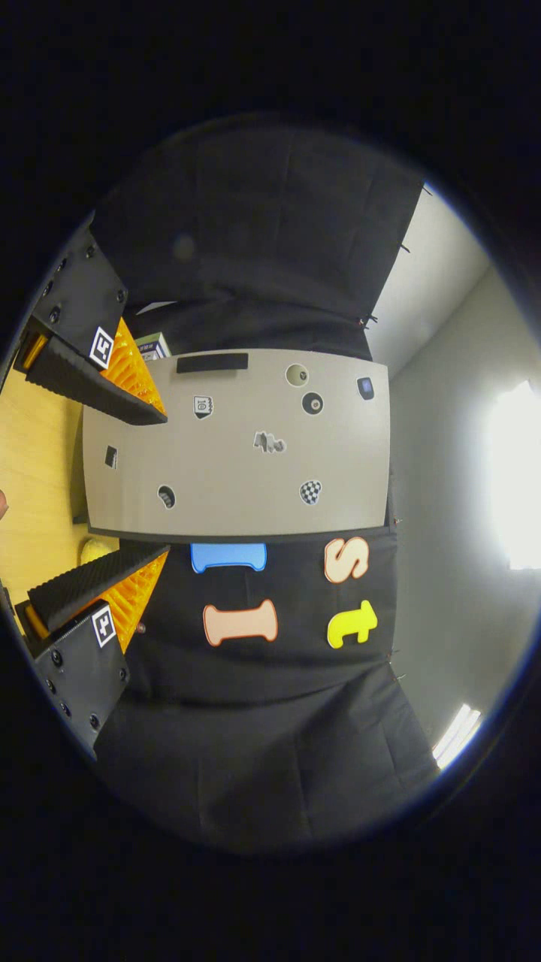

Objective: Open the shoe cabinet door, grab the shoes and put them into the shoe cabinet, then close the shoe cabinet door.

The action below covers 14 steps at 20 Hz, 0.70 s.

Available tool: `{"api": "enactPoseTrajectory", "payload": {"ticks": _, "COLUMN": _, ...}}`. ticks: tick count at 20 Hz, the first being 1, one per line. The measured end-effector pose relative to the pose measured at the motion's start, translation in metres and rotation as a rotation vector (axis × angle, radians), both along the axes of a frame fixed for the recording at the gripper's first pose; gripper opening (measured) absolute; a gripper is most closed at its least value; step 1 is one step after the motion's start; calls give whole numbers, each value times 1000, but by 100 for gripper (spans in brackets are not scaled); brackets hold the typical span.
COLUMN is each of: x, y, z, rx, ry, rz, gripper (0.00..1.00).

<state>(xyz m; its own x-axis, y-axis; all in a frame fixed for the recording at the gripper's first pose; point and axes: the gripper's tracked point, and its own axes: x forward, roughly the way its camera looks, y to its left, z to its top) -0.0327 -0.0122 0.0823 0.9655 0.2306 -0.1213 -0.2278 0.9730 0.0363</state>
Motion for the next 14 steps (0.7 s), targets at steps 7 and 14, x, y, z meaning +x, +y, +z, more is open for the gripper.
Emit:
{"api": "enactPoseTrajectory", "payload": {"ticks": 7, "x": -37, "y": -93, "z": 1, "rx": -28, "ry": -18, "rz": -131, "gripper": 98}}
{"api": "enactPoseTrajectory", "payload": {"ticks": 14, "x": -42, "y": -125, "z": -9, "rx": -60, "ry": -20, "rz": -195, "gripper": 98}}
